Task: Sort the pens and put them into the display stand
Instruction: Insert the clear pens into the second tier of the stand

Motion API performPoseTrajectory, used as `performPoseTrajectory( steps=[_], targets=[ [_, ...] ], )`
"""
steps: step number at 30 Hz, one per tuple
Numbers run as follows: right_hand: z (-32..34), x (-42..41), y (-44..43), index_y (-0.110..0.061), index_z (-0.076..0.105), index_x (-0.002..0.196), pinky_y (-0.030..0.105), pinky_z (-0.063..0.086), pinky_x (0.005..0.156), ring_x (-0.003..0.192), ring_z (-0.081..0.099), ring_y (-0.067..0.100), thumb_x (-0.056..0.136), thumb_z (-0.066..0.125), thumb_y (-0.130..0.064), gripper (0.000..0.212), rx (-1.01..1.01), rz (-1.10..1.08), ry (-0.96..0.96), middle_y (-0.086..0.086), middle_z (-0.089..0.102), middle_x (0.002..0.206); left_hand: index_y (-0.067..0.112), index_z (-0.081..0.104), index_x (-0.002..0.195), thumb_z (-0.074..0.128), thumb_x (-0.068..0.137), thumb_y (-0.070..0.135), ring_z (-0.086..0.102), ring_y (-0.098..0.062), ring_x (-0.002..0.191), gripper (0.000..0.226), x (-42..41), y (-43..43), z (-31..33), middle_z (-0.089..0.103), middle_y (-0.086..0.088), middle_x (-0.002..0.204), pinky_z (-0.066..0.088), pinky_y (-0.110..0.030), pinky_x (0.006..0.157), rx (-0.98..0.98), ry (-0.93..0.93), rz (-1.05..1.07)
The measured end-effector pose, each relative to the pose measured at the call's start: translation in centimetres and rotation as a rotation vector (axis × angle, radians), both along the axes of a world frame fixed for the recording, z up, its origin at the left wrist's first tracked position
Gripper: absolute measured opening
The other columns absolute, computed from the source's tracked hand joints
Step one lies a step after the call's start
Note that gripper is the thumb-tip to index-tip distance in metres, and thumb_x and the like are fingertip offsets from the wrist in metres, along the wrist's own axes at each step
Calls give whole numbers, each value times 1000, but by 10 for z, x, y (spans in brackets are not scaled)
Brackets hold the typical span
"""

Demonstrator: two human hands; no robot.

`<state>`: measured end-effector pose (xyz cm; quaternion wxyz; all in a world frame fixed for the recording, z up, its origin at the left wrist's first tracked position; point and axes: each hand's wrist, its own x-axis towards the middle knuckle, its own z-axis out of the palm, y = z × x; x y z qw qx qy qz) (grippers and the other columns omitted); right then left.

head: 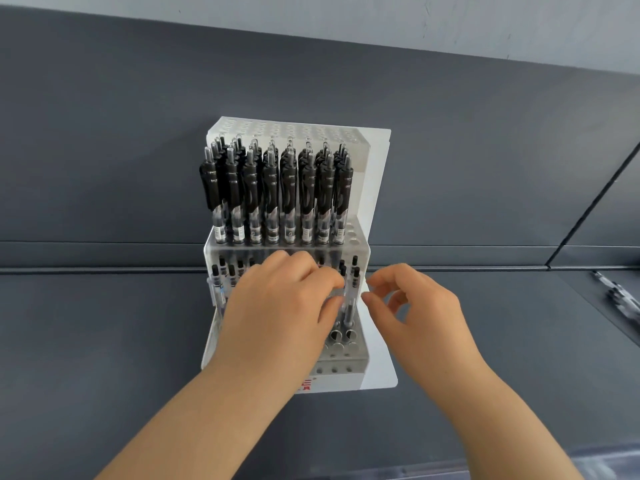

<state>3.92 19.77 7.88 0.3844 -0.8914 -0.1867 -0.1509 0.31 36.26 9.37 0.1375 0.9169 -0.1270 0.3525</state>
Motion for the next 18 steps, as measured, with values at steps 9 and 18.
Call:
performPoseTrajectory(
  steps=[9, 18],
  targets=[
    [-8, -10, -34, -26, 61, 100, 23, 47, 68, 77, 57, 4, 86, 61, -29, 14, -103, -40, -24, -19, 59, 89, 17, 70, 83, 46, 85, 30, 56, -20, 64, 27, -6, -43, -10, 58, 3, 69, 48, -37, 51, 85, 12, -17],
    [-12, -9, -131, -28, 59, 103, 25, 49, 69, 82, 57, 4, 89, 57, -35, 16, -203, 5, 12, -19, 56, 96, 15, 69, 79, 73, 76, 23, 56, -22, 57, 9, -4, -141, -19, 59, 1, 66, 46, -36, 47, 91, 67, 53]
  ],
)
